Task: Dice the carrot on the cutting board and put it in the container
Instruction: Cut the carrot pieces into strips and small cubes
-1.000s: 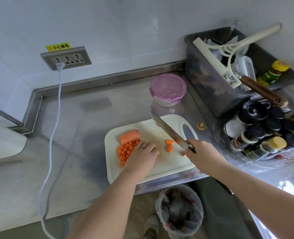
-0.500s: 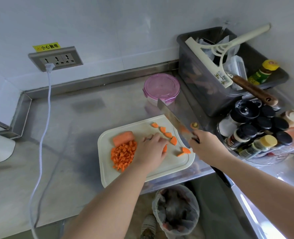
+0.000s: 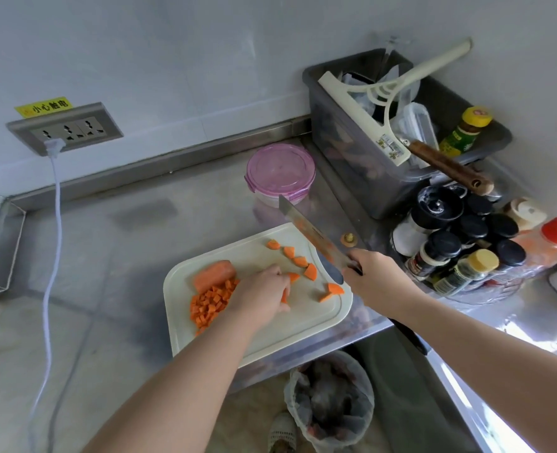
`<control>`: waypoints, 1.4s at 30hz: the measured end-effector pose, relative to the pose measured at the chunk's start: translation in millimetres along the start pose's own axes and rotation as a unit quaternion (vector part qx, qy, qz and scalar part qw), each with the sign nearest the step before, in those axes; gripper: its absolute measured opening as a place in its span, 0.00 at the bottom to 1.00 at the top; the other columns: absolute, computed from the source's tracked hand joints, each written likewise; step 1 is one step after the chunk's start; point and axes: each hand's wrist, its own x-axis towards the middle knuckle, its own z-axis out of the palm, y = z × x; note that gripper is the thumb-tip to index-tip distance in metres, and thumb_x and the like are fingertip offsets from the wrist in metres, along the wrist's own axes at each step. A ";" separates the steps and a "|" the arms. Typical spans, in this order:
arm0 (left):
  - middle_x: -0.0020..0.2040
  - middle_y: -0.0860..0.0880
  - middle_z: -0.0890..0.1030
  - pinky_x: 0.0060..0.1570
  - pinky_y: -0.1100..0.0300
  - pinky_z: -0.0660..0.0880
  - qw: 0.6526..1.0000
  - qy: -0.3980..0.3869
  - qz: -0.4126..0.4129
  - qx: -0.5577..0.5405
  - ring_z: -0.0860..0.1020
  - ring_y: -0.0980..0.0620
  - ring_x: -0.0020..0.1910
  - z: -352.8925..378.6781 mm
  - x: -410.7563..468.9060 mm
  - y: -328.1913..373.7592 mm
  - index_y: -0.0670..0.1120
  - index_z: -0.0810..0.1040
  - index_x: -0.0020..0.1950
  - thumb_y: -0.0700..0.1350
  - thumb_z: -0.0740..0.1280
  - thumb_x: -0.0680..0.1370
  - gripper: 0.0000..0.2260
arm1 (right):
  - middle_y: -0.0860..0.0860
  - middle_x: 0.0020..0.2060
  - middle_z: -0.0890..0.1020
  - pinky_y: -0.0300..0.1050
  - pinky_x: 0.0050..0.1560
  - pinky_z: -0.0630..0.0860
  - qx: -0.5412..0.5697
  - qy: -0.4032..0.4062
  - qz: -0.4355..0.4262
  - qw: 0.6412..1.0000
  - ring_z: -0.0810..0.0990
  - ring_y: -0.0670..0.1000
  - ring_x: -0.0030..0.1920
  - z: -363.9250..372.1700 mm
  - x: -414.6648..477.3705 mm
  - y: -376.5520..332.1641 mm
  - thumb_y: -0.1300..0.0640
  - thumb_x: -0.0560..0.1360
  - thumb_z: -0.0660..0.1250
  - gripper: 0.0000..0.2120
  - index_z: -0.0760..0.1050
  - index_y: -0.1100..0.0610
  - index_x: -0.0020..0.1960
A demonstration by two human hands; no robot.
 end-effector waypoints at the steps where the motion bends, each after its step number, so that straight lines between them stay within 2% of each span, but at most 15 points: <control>1: 0.58 0.48 0.74 0.53 0.55 0.72 1.000 -0.001 -0.002 -0.012 0.75 0.47 0.54 -0.6 0.9 -1.0 0.46 0.76 0.53 0.49 0.70 0.75 0.11 | 0.49 0.30 0.74 0.38 0.28 0.65 0.001 0.000 0.000 1.000 0.70 0.48 0.29 -0.4 0.8 -1.7 0.60 0.79 0.58 0.15 0.63 0.48 0.34; 4: 0.57 0.48 0.76 0.53 0.58 0.70 0.999 -0.007 -0.011 -0.045 0.75 0.49 0.55 1.1 3.5 -6.1 0.46 0.76 0.54 0.49 0.72 0.74 0.13 | 0.49 0.31 0.74 0.38 0.28 0.67 0.001 -0.002 0.004 1.000 0.71 0.48 0.29 0.0 2.0 -4.3 0.59 0.79 0.57 0.16 0.63 0.47 0.34; 8: 0.52 0.48 0.77 0.46 0.62 0.67 0.994 -0.009 -0.038 -0.101 0.77 0.49 0.51 1.7 2.5 -10.4 0.44 0.80 0.50 0.47 0.73 0.73 0.10 | 0.49 0.30 0.73 0.38 0.29 0.66 -0.004 0.004 0.003 1.000 0.69 0.48 0.28 -0.9 3.7 -1.5 0.59 0.79 0.58 0.15 0.64 0.48 0.35; 10: 0.44 0.51 0.78 0.39 0.65 0.67 0.981 0.016 -0.068 -0.182 0.77 0.51 0.44 0.9 3.2 -10.3 0.44 0.80 0.47 0.44 0.72 0.73 0.06 | 0.49 0.30 0.73 0.39 0.29 0.66 -0.002 0.012 0.004 1.000 0.69 0.48 0.28 -1.5 4.5 1.6 0.59 0.79 0.58 0.15 0.65 0.49 0.35; 12: 0.36 0.51 0.77 0.34 0.67 0.69 0.936 0.037 -0.108 -0.332 0.75 0.54 0.35 -1.0 7.2 -6.5 0.44 0.77 0.42 0.41 0.71 0.75 0.04 | 0.49 0.30 0.74 0.38 0.29 0.66 0.000 0.016 0.003 1.000 0.70 0.48 0.28 -1.8 5.4 4.1 0.58 0.79 0.59 0.14 0.65 0.49 0.35; 14: 0.34 0.49 0.78 0.32 0.68 0.73 0.869 0.040 -0.137 -0.474 0.75 0.55 0.32 -4.0 12.5 1.1 0.45 0.75 0.39 0.36 0.68 0.77 0.08 | 0.49 0.30 0.75 0.38 0.29 0.67 -0.001 0.021 0.001 1.000 0.71 0.48 0.28 -2.0 7.0 5.5 0.57 0.80 0.59 0.14 0.66 0.49 0.36; 16: 0.35 0.48 0.79 0.34 0.66 0.75 0.840 0.059 -0.161 -0.514 0.77 0.55 0.33 -3.1 18.0 5.8 0.46 0.75 0.39 0.34 0.66 0.77 0.10 | 0.50 0.31 0.76 0.39 0.30 0.67 -0.008 0.023 0.000 1.000 0.72 0.49 0.29 -2.2 9.5 6.5 0.57 0.80 0.59 0.12 0.68 0.50 0.37; 19: 0.37 0.51 0.80 0.43 0.62 0.73 0.884 0.115 -0.181 -0.415 0.78 0.54 0.37 6.0 23.5 6.6 0.46 0.78 0.42 0.38 0.69 0.76 0.05 | 0.51 0.32 0.76 0.38 0.29 0.66 -0.009 0.025 0.003 1.000 0.71 0.49 0.29 -3.0 11.6 5.9 0.57 0.80 0.59 0.11 0.68 0.51 0.38; 22: 0.42 0.53 0.79 0.44 0.65 0.68 0.923 0.151 -0.181 -0.304 0.76 0.55 0.41 14.8 24.2 7.2 0.48 0.79 0.44 0.43 0.70 0.75 0.01 | 0.49 0.31 0.73 0.34 0.26 0.62 -0.014 0.027 0.002 1.000 0.69 0.47 0.28 -5.2 11.0 4.5 0.56 0.80 0.59 0.15 0.65 0.49 0.35; 25: 0.50 0.50 0.80 0.49 0.63 0.71 0.941 0.166 -0.157 -0.249 0.77 0.53 0.47 17.6 24.7 7.4 0.48 0.81 0.49 0.44 0.67 0.77 0.04 | 0.48 0.31 0.73 0.34 0.26 0.62 -0.016 0.028 0.003 0.999 0.70 0.47 0.28 -6.4 10.0 5.2 0.56 0.80 0.59 0.14 0.65 0.49 0.36; 28: 0.56 0.50 0.78 0.56 0.58 0.72 0.962 0.144 -0.084 -0.215 0.77 0.51 0.54 16.9 23.0 2.9 0.48 0.79 0.57 0.46 0.69 0.76 0.10 | 0.48 0.31 0.73 0.33 0.26 0.62 -0.013 0.027 0.004 1.000 0.70 0.46 0.28 -7.3 9.4 5.7 0.56 0.80 0.59 0.14 0.65 0.48 0.36; 31: 0.61 0.51 0.73 0.60 0.56 0.70 0.989 0.086 -0.026 -0.117 0.74 0.51 0.60 16.4 22.0 2.5 0.50 0.76 0.62 0.47 0.69 0.76 0.15 | 0.48 0.31 0.72 0.31 0.24 0.62 -0.015 0.022 0.002 1.000 0.69 0.45 0.27 -8.0 9.2 4.7 0.57 0.81 0.58 0.14 0.66 0.48 0.37; 35: 0.58 0.49 0.75 0.56 0.58 0.72 0.992 0.073 -0.038 -0.095 0.75 0.51 0.56 11.5 23.6 3.6 0.49 0.76 0.57 0.47 0.68 0.77 0.10 | 0.48 0.32 0.74 0.31 0.26 0.66 -0.013 0.006 0.004 1.000 0.72 0.45 0.29 -7.2 9.3 4.6 0.57 0.81 0.58 0.07 0.71 0.52 0.44; 39: 0.55 0.48 0.78 0.55 0.59 0.72 0.988 0.060 -0.065 -0.125 0.77 0.50 0.53 12.0 15.1 1.2 0.47 0.77 0.56 0.47 0.70 0.75 0.11 | 0.48 0.32 0.73 0.29 0.23 0.64 -0.013 0.003 0.004 1.000 0.70 0.44 0.28 -7.0 7.8 1.8 0.58 0.81 0.58 0.14 0.65 0.48 0.38; 42: 0.54 0.48 0.78 0.54 0.59 0.72 0.980 0.084 -0.084 -0.160 0.77 0.50 0.53 9.4 10.6 -1.9 0.47 0.77 0.55 0.45 0.70 0.75 0.10 | 0.46 0.31 0.71 0.28 0.24 0.65 -0.010 -0.001 0.006 1.000 0.69 0.44 0.28 -6.2 7.4 -1.2 0.58 0.81 0.58 0.16 0.63 0.47 0.36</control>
